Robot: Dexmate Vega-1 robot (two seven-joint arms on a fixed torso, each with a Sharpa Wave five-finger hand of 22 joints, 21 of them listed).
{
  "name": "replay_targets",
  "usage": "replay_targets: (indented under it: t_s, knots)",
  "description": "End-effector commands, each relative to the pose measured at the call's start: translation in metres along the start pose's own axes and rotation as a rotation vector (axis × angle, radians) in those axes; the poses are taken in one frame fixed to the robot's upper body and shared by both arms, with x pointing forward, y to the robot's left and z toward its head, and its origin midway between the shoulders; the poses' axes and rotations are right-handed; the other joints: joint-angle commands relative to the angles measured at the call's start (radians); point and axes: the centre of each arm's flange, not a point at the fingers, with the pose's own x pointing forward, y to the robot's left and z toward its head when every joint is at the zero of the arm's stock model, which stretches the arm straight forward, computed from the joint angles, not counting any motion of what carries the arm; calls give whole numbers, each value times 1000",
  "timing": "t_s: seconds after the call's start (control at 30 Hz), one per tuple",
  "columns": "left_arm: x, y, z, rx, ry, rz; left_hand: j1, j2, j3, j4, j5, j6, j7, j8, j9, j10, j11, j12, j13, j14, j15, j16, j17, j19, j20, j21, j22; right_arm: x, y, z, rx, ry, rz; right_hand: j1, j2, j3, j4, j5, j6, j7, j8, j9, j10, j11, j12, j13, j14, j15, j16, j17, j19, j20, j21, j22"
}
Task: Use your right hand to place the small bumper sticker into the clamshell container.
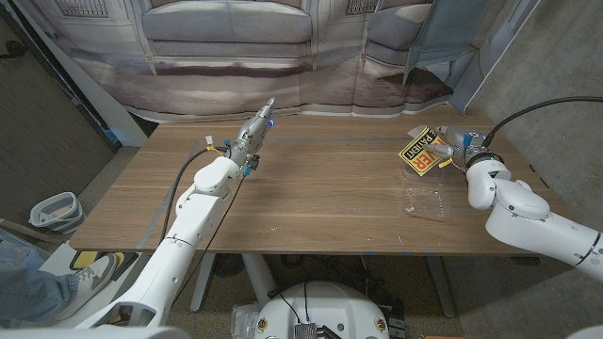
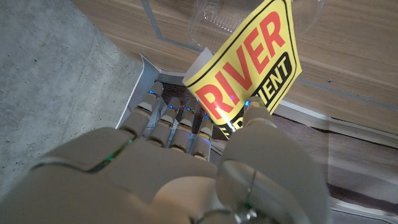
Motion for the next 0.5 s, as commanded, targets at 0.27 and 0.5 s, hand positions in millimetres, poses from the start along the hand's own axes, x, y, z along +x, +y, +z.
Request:
replay_targets:
  t_s: [0.27,0.5]
  knots:
    - [1,1,0,8,9,-1,8,2,-11,-2,-3,6,1,4,3,-3,0,1,3,-2,4,5,4,-63,-20,3,4,9,5,-1,2,15,72,-14,-8,-8,-4,12,-34,7,-4,0,-36,7,-1,4,-44,24,-4,-1,-30,15,-14,0]
    - [4,2,-1,4,10,-5,9,2,-12,-2,-3,6,0,4,3,-3,0,1,3,-1,3,5,4,-63,-20,3,4,11,6,-2,12,27,93,-34,-20,-20,1,13,-52,16,-4,-1,-55,16,-1,4,-62,38,-1,-2,-47,26,-19,-2]
